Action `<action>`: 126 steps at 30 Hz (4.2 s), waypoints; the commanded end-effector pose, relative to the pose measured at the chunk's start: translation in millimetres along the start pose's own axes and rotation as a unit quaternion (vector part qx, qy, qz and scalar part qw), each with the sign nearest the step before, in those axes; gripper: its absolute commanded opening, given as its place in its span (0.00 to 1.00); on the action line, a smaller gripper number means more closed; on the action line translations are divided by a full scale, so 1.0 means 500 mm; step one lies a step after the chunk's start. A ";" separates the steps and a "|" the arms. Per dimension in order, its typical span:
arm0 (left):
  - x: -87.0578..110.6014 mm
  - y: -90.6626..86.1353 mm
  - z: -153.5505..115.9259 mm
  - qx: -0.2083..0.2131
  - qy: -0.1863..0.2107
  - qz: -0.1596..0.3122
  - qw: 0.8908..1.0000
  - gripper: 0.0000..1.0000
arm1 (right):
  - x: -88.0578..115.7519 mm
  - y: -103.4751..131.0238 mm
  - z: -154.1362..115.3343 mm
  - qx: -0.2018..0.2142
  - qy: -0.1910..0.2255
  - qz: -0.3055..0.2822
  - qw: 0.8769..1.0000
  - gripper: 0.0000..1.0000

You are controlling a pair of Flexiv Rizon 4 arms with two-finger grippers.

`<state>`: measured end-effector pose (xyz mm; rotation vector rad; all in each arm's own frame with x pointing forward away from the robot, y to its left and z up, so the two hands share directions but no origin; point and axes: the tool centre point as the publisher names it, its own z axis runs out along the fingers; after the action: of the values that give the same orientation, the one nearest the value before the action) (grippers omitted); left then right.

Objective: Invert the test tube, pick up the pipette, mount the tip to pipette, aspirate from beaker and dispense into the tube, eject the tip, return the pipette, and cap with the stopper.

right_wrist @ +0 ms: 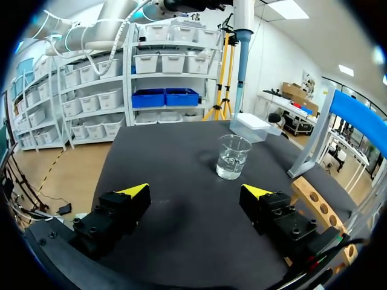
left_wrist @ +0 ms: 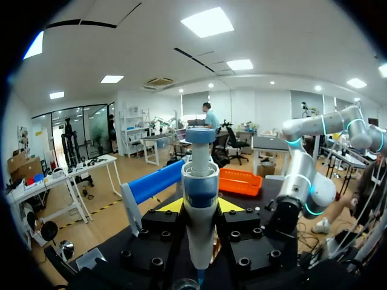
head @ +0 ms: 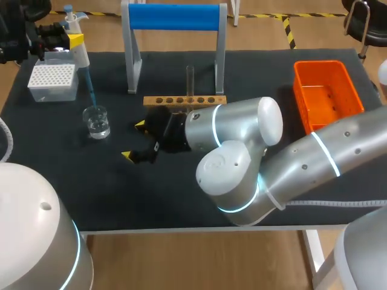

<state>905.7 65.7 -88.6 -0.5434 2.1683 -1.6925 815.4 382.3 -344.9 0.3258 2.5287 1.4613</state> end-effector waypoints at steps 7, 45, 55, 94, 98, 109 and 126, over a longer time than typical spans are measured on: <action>0.001 0.000 0.001 0.001 -0.001 0.001 1.000 0.00 | 0.002 0.001 0.003 0.002 -0.002 0.000 1.000 1.00; -0.042 0.120 0.024 0.010 -0.006 0.029 1.000 0.00 | 0.002 0.001 0.003 0.002 -0.002 0.000 1.000 1.00; -0.049 0.149 0.037 0.002 -0.007 0.031 0.999 0.00 | 0.002 0.001 0.003 0.002 -0.002 0.000 1.000 1.00; -0.060 0.198 0.049 -0.005 -0.015 0.022 1.000 0.00 | 0.002 0.001 0.003 0.002 -0.002 0.000 1.000 1.00; -0.060 0.199 0.050 -0.008 -0.015 0.022 1.000 0.00 | 0.002 0.001 0.003 0.002 -0.002 0.000 1.000 1.00; -0.060 0.201 0.049 -0.008 -0.015 0.019 1.000 0.00 | 0.002 0.001 0.003 0.002 -0.002 0.000 1.000 1.00; -0.060 0.201 0.049 -0.008 -0.015 0.019 1.000 0.00 | 0.002 0.001 0.003 0.002 -0.002 0.000 1.000 1.00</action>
<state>935.1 82.3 -191.1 -0.5229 2.1628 -1.6393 815.1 383.1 -345.5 0.3272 2.5261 1.4622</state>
